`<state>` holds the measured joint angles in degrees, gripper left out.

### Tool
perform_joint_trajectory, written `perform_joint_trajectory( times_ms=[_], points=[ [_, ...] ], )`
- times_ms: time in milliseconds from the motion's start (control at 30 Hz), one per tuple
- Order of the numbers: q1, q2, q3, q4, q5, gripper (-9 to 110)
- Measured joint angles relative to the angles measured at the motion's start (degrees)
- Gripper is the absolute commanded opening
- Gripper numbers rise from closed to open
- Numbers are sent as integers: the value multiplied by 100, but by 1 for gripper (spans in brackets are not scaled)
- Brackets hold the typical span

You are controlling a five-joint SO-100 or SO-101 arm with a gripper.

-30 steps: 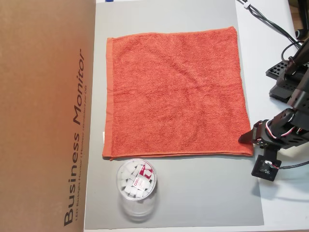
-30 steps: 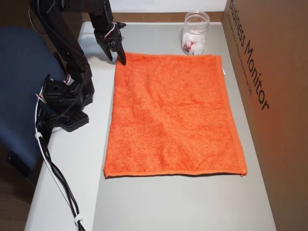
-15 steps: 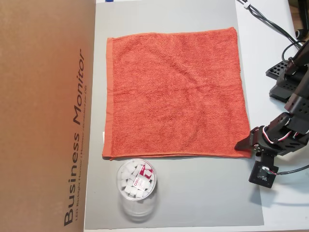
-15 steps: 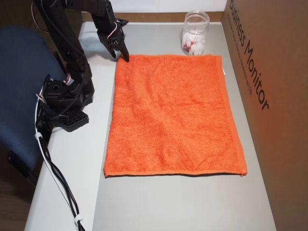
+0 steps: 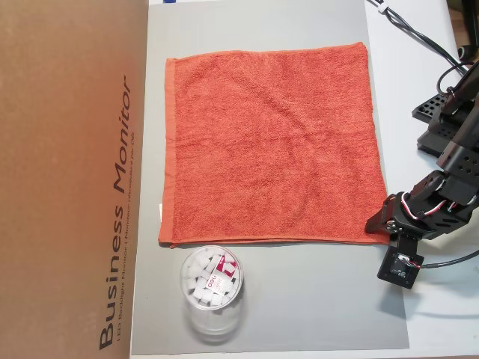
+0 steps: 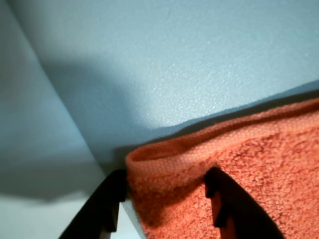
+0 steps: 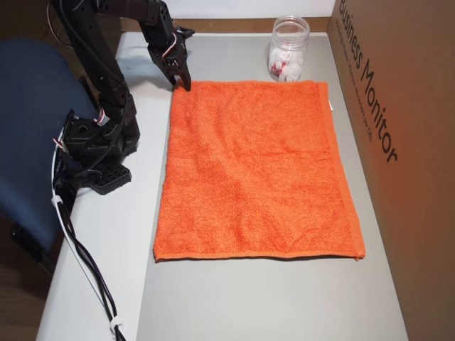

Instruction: Fold the blanket.

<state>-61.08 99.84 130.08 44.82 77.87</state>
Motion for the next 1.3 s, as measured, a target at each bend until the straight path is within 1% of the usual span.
perform_joint_trajectory(
  times_ms=[200,333,867,1300],
  points=[
    [18,0,0,-9,-9,3],
    [70,0,0,-9,-9,0],
    [527,35,0,35,-9,0],
    [589,1055,9,70,-35,0]
  ],
)
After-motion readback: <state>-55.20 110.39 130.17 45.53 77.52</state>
